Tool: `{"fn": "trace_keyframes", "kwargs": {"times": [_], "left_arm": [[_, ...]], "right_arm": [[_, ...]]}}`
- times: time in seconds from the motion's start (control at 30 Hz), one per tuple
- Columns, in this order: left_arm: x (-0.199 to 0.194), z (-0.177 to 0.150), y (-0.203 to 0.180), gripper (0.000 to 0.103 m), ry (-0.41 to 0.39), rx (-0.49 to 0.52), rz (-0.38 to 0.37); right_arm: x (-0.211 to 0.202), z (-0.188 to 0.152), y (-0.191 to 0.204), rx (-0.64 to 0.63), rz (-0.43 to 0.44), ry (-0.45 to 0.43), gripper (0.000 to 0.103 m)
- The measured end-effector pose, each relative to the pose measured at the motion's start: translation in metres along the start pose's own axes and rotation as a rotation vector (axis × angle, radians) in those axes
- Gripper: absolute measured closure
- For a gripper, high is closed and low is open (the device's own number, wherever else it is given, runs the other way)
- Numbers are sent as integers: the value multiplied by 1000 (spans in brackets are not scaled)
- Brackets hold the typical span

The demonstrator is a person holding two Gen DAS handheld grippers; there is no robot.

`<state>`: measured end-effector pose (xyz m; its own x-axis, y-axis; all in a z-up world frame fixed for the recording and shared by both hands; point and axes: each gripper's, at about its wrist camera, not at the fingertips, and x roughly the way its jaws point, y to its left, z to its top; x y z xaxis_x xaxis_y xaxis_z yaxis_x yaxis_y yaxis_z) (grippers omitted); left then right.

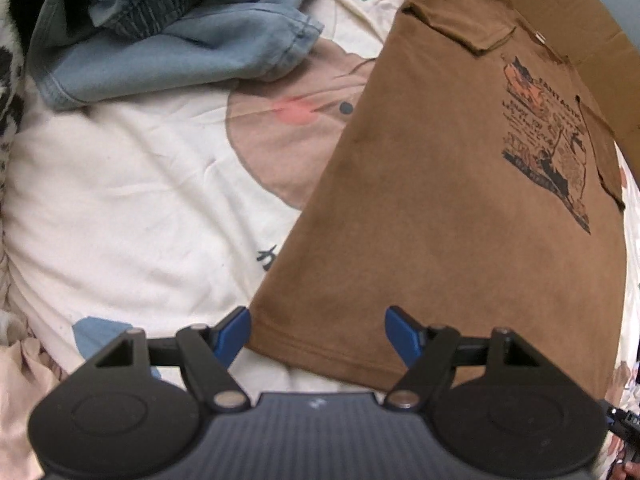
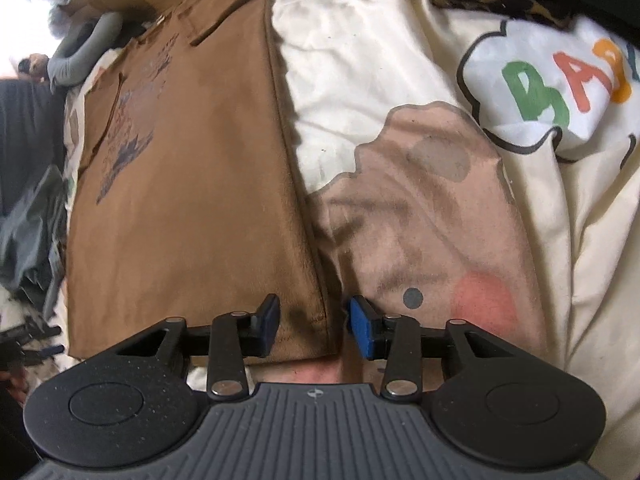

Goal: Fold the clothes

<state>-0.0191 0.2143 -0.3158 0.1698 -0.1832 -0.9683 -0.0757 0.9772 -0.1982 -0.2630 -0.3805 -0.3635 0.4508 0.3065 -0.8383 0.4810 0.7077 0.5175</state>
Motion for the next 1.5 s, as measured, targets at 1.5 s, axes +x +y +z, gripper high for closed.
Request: {"fn": "trace_keyframes", "kwargs": {"times": [1.5], "left_arm": [[-4,18,36,33,4,106,-77]], "right_arm": [[11,19,24,4,-96,145,101]]}}
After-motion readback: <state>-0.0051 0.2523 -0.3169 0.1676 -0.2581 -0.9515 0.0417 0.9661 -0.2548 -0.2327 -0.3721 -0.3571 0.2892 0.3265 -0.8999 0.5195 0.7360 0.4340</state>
